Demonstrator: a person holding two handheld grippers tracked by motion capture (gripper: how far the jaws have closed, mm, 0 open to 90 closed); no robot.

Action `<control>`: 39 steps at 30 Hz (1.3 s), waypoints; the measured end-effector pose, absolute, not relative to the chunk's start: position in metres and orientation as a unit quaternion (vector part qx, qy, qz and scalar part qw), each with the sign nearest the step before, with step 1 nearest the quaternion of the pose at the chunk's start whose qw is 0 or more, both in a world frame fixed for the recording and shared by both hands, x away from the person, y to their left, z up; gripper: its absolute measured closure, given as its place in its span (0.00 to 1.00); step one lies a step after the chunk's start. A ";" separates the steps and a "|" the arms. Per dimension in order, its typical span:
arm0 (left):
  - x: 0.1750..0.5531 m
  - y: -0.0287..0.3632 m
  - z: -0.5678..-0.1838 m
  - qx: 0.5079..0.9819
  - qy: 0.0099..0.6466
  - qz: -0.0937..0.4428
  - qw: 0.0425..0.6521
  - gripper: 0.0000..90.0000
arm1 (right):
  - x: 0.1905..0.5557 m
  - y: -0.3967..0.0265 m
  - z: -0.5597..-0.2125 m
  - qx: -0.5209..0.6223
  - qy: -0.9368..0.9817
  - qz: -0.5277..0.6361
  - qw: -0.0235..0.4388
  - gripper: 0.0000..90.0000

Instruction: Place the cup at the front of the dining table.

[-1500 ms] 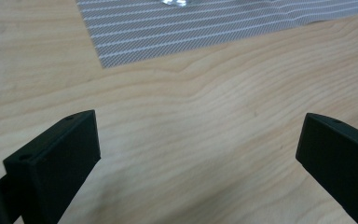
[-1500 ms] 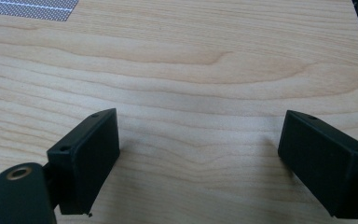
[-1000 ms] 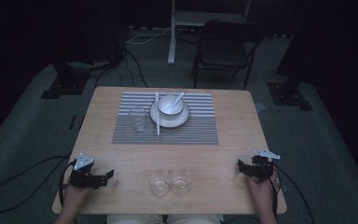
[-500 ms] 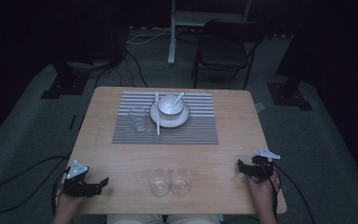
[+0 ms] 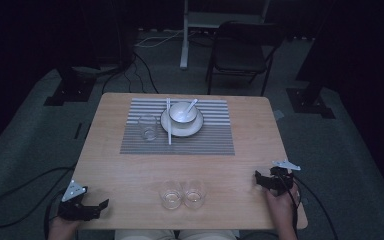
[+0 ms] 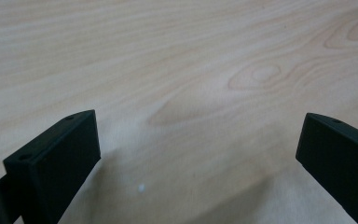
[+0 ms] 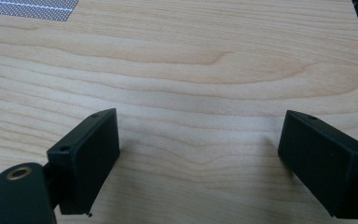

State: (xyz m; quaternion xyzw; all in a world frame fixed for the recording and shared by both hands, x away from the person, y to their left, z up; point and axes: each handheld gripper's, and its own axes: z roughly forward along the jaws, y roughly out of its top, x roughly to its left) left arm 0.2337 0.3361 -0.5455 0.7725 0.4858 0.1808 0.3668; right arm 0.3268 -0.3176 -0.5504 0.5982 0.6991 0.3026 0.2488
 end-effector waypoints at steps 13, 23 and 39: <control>0.207 0.353 -0.544 0.760 0.496 0.202 0.369 0.00 | 0.326 -0.318 -0.550 0.599 0.698 0.302 0.249 0.13; 0.197 0.363 -0.543 0.745 0.502 0.208 0.387 0.00 | 0.326 -0.318 -0.550 0.599 0.698 0.302 0.249 0.13; 0.195 0.375 -0.549 0.716 0.551 0.239 0.356 0.00 | 0.326 -0.318 -0.550 0.599 0.698 0.302 0.249 0.13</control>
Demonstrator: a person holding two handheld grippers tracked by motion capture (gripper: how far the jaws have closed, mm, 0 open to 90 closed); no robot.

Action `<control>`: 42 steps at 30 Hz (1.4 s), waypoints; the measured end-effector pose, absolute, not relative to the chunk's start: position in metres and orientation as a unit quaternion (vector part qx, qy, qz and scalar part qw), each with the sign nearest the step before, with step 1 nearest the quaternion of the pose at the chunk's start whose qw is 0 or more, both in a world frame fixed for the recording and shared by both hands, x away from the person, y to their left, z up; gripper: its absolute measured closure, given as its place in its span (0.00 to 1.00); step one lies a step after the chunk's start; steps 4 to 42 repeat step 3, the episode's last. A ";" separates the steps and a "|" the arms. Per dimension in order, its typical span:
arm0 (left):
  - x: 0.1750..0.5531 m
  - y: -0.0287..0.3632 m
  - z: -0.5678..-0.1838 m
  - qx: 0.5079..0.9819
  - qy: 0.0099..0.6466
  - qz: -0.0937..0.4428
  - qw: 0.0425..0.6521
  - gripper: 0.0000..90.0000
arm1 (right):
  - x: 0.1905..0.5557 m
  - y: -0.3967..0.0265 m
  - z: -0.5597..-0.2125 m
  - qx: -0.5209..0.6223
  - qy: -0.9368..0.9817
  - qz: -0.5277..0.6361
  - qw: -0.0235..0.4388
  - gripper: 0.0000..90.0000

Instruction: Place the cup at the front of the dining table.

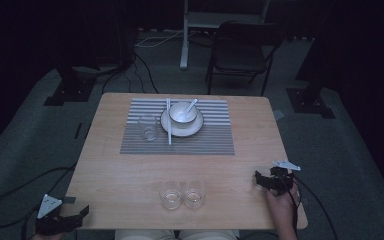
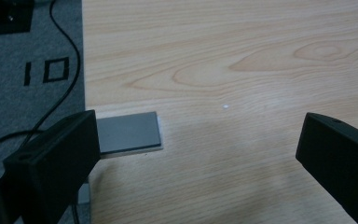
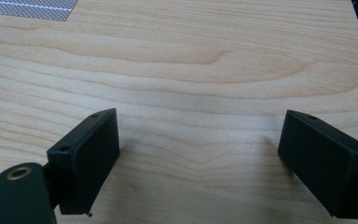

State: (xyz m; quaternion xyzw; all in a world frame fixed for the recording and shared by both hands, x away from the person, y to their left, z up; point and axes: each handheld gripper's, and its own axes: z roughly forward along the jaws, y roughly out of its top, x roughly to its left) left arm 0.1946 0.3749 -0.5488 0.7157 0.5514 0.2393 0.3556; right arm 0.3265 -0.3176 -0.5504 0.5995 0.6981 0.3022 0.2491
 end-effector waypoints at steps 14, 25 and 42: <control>0.195 0.375 -0.550 0.716 0.549 0.237 0.360 0.00 | 0.327 -0.318 -0.550 0.600 0.698 0.302 0.249 0.13; 0.195 0.375 -0.550 0.716 0.549 0.237 0.360 0.00 | 0.327 -0.318 -0.550 0.600 0.698 0.302 0.249 0.13; 0.195 0.375 -0.550 0.716 0.549 0.237 0.360 0.00 | 0.327 -0.318 -0.550 0.600 0.698 0.302 0.249 0.13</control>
